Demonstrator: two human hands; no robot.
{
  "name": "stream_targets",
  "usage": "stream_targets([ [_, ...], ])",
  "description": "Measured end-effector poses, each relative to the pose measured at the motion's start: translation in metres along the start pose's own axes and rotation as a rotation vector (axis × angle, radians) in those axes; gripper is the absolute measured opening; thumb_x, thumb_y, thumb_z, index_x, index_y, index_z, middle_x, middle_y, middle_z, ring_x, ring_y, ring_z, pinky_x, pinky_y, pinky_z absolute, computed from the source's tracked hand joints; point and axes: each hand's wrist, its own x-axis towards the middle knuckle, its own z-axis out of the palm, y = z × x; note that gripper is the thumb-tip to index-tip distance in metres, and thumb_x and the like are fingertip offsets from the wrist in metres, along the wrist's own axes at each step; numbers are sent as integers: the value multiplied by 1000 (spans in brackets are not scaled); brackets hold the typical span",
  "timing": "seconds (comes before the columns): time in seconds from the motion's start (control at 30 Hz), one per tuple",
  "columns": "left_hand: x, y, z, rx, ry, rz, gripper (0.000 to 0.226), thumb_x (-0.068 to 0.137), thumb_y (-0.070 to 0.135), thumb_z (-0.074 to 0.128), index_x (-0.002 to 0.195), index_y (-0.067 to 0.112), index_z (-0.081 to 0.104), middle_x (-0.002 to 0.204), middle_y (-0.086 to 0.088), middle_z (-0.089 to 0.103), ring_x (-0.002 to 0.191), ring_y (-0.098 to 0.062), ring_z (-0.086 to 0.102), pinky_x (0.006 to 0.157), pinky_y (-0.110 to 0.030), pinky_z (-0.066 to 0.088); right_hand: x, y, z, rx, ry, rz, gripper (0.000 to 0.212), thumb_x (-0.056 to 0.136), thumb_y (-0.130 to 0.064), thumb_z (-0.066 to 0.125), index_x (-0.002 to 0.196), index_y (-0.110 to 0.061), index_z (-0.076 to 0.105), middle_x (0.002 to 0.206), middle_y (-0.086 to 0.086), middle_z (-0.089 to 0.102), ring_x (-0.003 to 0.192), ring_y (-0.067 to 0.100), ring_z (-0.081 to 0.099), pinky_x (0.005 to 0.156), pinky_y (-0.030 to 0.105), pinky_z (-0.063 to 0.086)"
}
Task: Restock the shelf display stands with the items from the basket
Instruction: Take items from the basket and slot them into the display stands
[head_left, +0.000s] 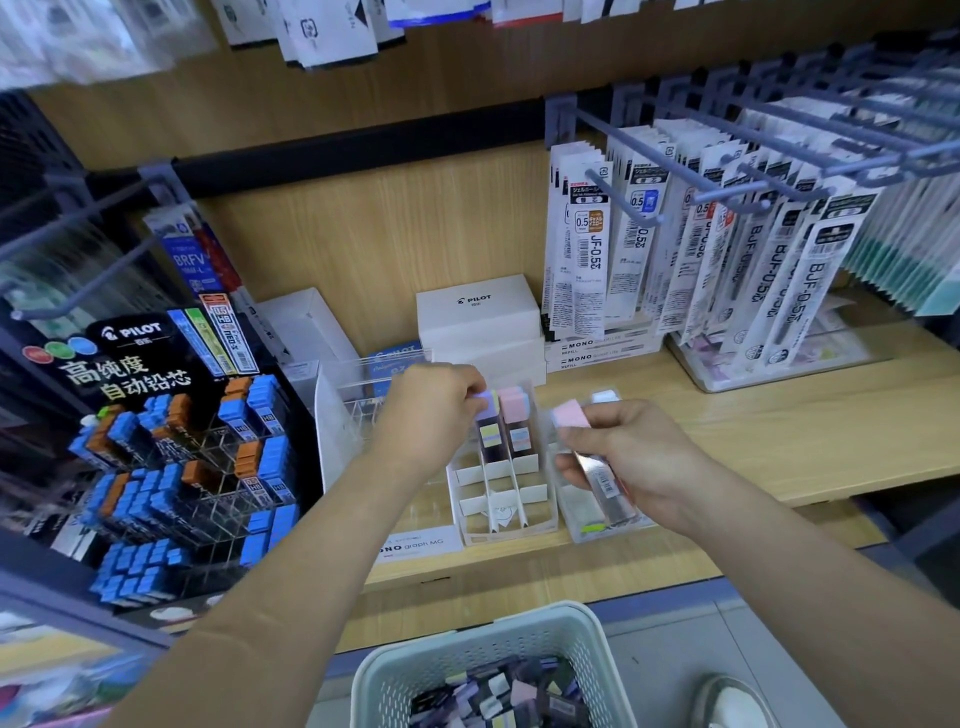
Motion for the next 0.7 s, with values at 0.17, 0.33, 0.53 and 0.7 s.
stream_targets([
  [0.17, -1, -1, 10, 275, 22, 164, 5, 74, 14, 76, 73, 13, 71, 78, -2, 63, 78, -28, 56, 54, -32, 48, -1, 0, 0, 20, -13, 30, 13, 93, -11, 63, 104, -6, 63, 73, 14, 66, 59, 24, 67, 51, 30, 57],
  [0.33, -1, 2, 6, 292, 33, 144, 21, 82, 20, 65, 103, 22, 66, 99, -1, 66, 100, -26, 55, 83, -35, 33, 1, 0, -1, 8, -6, 49, 14, 98, -9, 55, 109, -4, 60, 71, 13, 64, 57, 21, 62, 50, 29, 54],
  [0.53, 1, 6, -4, 346, -94, 105, 15, 93, 23, 51, 99, 25, 65, 79, 6, 65, 85, -19, 59, 77, -31, 14, -2, -3, 3, 53, -52, 36, 11, 95, 2, 54, 101, -3, 62, 73, 14, 66, 59, 22, 66, 63, 36, 61],
  [0.7, 2, 6, -10, 291, -209, 158, 25, 93, 25, 53, 116, 27, 63, 108, 2, 67, 105, -23, 54, 89, -32, 30, -3, -2, 3, 43, -63, 61, 10, 94, -6, 60, 104, -4, 63, 70, 11, 69, 59, 23, 68, 52, 32, 57],
])
